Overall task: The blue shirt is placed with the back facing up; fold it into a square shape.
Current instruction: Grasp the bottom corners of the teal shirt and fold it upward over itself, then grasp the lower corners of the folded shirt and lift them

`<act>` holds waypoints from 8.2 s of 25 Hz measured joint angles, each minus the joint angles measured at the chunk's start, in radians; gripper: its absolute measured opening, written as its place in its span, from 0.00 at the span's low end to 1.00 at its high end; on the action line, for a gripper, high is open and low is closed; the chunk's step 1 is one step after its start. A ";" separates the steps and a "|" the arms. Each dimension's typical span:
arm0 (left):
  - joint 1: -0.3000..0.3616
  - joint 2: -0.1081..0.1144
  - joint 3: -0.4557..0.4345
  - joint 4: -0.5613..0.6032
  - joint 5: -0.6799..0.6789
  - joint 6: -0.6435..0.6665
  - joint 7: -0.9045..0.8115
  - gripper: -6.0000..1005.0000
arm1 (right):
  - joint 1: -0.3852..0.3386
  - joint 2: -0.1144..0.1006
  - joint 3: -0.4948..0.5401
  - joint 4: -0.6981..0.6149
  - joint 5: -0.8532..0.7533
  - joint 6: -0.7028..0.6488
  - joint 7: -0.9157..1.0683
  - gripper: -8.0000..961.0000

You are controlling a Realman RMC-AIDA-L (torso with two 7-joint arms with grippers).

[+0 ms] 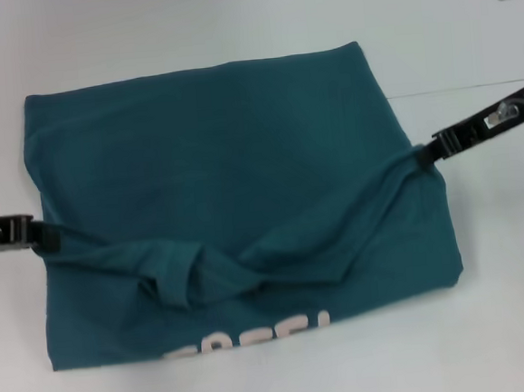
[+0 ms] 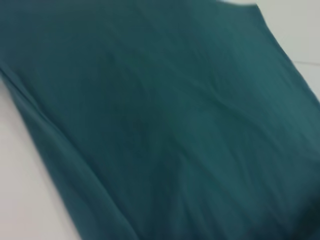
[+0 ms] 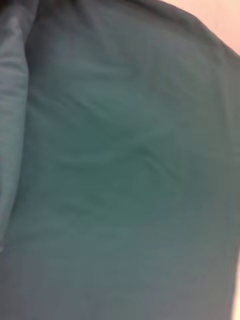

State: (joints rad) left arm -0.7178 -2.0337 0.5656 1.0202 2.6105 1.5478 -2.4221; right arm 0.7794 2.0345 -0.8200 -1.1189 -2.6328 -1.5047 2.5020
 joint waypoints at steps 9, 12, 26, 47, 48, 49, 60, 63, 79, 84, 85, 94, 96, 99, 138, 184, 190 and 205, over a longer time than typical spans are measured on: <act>-0.005 -0.026 0.096 -0.001 -0.002 -0.190 0.012 0.01 | 0.026 0.009 -0.005 0.079 0.014 0.214 0.008 0.05; -0.007 -0.039 0.141 0.001 -0.003 -0.262 0.016 0.01 | 0.035 0.016 -0.008 0.117 0.014 0.291 0.008 0.05; -0.032 -0.083 0.263 -0.004 -0.003 -0.574 0.050 0.01 | 0.043 0.046 -0.036 0.234 0.012 0.588 0.015 0.05; -0.063 -0.098 0.326 -0.164 -0.001 -0.924 0.093 0.01 | 0.037 0.053 -0.058 0.308 0.071 0.850 0.007 0.05; -0.068 -0.098 0.326 -0.180 -0.001 -0.937 0.099 0.01 | 0.037 0.053 -0.060 0.312 0.072 0.857 0.007 0.05; -0.074 -0.098 0.327 -0.199 0.000 -0.947 0.104 0.01 | 0.037 0.053 -0.062 0.315 0.072 0.864 0.007 0.05; -0.088 -0.105 0.327 -0.252 0.005 -1.001 0.134 0.01 | 0.044 0.053 -0.096 0.357 0.074 0.919 0.007 0.05; -0.091 -0.105 0.332 -0.266 0.005 -1.015 0.142 0.01 | 0.045 0.054 -0.110 0.366 0.078 0.937 0.007 0.05; -0.107 -0.099 0.337 -0.294 0.008 -1.024 0.141 0.17 | 0.037 0.055 -0.123 0.367 0.135 0.992 0.005 0.20; -0.135 -0.087 0.338 -0.334 0.008 -1.004 0.138 0.34 | 0.035 0.055 -0.123 0.374 0.136 0.993 0.005 0.41; -0.140 -0.084 0.338 -0.344 0.008 -1.000 0.138 0.38 | 0.034 0.055 -0.123 0.376 0.136 0.994 0.005 0.45; -0.149 -0.079 0.331 -0.360 0.008 -0.988 0.137 0.75 | 0.031 0.054 -0.123 0.390 0.135 0.996 0.004 0.97; -0.142 -0.076 0.320 -0.353 0.004 -0.983 0.137 0.82 | 0.027 0.054 -0.123 0.390 0.136 0.995 0.004 0.97; -0.129 -0.069 0.271 -0.330 -0.001 -0.934 0.140 0.88 | 0.023 0.053 -0.123 0.384 0.137 0.982 0.002 0.97; -0.037 -0.035 0.171 -0.186 0.163 -0.434 -0.263 0.93 | -0.011 0.038 -0.118 0.064 -0.007 0.472 0.028 0.97; -0.069 -0.043 0.192 -0.276 0.150 -0.440 -0.190 0.57 | 0.000 0.050 -0.165 0.054 -0.055 0.470 0.081 0.97; -0.069 -0.045 0.192 -0.275 0.140 -0.438 -0.173 0.32 | 0.000 0.050 -0.165 0.054 -0.053 0.470 0.081 0.97; -0.058 -0.045 0.188 -0.214 0.140 -0.357 -0.157 0.07 | -0.014 0.042 -0.164 0.010 -0.064 0.341 0.110 0.97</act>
State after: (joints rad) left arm -0.7754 -2.0787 0.7537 0.8060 2.7503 1.1910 -2.5788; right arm 0.7651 2.0769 -0.9838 -1.1085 -2.6968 -1.1639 2.6118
